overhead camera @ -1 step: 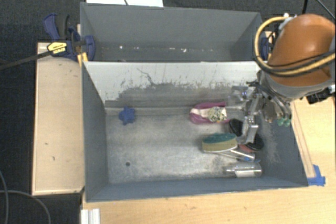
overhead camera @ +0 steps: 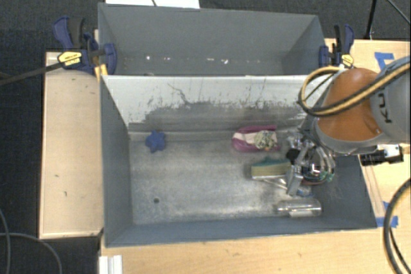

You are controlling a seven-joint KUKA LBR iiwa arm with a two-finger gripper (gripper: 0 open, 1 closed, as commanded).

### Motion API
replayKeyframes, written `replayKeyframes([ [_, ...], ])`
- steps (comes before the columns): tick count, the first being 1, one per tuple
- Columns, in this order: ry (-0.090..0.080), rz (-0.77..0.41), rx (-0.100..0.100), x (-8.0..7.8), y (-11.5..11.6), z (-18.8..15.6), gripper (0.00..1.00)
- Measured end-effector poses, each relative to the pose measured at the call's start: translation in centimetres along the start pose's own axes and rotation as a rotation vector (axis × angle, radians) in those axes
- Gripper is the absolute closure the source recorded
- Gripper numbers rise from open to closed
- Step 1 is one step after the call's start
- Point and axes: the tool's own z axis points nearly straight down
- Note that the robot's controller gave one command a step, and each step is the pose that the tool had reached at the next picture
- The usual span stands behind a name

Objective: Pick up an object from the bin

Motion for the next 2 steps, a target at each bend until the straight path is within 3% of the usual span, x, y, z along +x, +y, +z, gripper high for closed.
replayKeyframes([
  [1, 0.002, -0.287, 0.002, 2.86, 1.78, -0.01, 0.0],
  [2, -0.004, -0.287, 0.004, 2.7, 1.65, -0.03, 1.0],
])
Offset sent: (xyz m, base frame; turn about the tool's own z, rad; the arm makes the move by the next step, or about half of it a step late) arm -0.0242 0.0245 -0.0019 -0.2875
